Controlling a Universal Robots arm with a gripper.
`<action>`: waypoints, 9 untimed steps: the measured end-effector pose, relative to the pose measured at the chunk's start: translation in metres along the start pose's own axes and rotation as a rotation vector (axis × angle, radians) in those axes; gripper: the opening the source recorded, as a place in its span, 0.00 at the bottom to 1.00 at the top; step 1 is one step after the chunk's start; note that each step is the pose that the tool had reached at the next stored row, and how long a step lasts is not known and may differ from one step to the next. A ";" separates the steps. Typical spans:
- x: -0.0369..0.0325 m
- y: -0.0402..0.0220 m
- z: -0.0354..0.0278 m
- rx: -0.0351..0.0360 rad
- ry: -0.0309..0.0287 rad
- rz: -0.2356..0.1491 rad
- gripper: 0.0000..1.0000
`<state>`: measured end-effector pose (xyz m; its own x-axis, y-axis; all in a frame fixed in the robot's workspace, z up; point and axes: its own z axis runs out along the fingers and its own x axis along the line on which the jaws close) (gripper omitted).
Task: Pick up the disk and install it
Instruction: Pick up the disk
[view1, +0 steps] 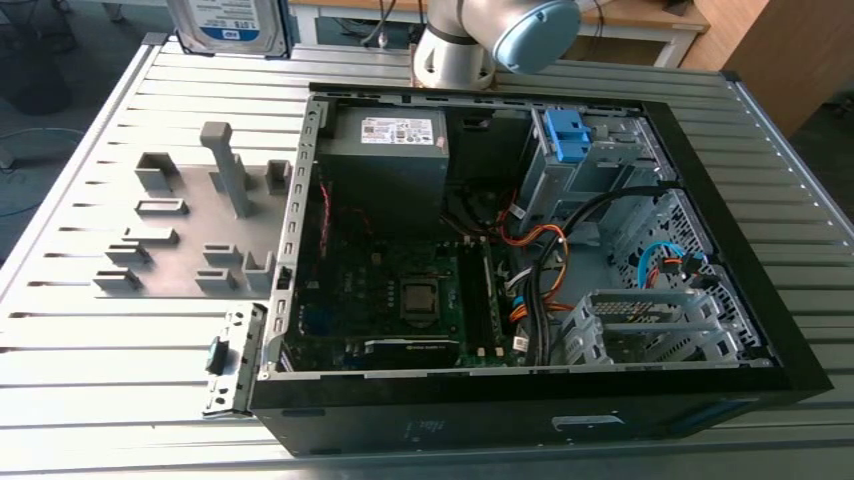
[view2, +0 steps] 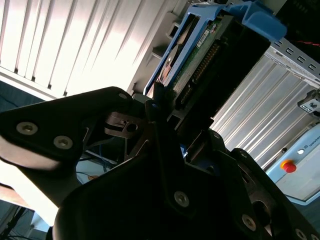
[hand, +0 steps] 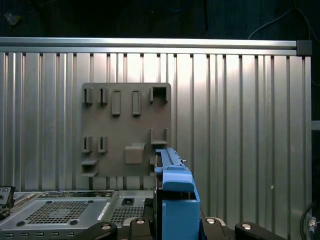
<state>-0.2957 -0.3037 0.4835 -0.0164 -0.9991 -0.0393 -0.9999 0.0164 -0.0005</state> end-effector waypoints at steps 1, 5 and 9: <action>0.0000 -0.0008 0.0000 0.0000 0.0000 0.000 0.36; -0.0001 -0.0038 0.0000 0.0000 0.0001 0.000 0.36; -0.0001 -0.0069 0.0000 0.0000 0.0002 0.000 0.36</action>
<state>-0.2888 -0.3037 0.4835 -0.0164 -0.9991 -0.0392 -0.9999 0.0164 -0.0005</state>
